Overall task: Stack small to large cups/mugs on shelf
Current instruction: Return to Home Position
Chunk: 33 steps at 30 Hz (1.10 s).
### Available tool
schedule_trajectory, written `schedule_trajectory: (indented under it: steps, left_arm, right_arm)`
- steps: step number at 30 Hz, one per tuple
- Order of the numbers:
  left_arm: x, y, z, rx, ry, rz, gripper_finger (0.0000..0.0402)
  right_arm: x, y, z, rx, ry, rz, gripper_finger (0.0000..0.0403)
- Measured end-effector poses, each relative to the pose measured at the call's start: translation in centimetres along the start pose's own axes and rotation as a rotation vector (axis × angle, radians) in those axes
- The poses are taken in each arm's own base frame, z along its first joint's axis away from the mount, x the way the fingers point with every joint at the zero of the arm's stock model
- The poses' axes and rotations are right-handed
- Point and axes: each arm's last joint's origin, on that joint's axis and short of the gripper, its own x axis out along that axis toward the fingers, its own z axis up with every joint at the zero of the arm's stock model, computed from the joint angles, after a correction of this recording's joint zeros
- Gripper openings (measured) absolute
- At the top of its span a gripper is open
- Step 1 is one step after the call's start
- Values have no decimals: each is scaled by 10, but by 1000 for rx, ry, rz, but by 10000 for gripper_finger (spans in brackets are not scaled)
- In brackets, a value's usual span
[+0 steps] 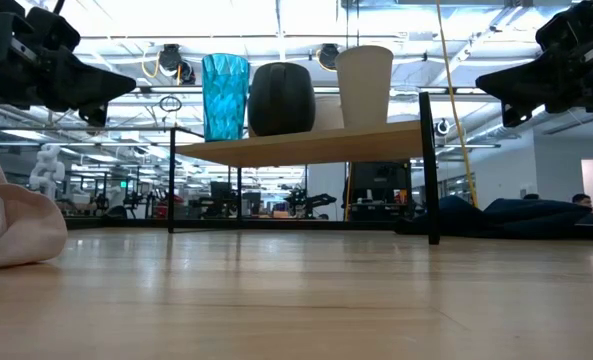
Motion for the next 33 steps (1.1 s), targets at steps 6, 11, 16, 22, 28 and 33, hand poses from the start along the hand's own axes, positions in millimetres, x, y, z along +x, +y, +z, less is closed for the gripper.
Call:
schedule_trajectory:
  steps: [6, 11, 16, 22, 28, 33]
  left_arm:
    - [0, 0, 0, 11, -4, -1, 2]
    - [0, 0, 0, 11, -3, 16, 13]
    - [0, 0, 0, 16, 1, 18, 20]
    - [0, 1, 0, 10, 0, 21, 8]
    - [0, 1, 0, -19, 0, 21, 7]
    - [0, 1, 2, -19, -23, 20, 27]
  right_arm:
    - [0, 0, 0, -2, 0, 0, 0]
    - [0, 0, 1, -30, -15, -1, 0]
    - [0, 0, 2, -36, -21, -1, 0]
    - [0, 0, 2, -34, -23, -1, 0]
    - [0, 0, 2, -34, -24, -1, 0]
    - [0, 0, 2, -34, -25, -1, 0]
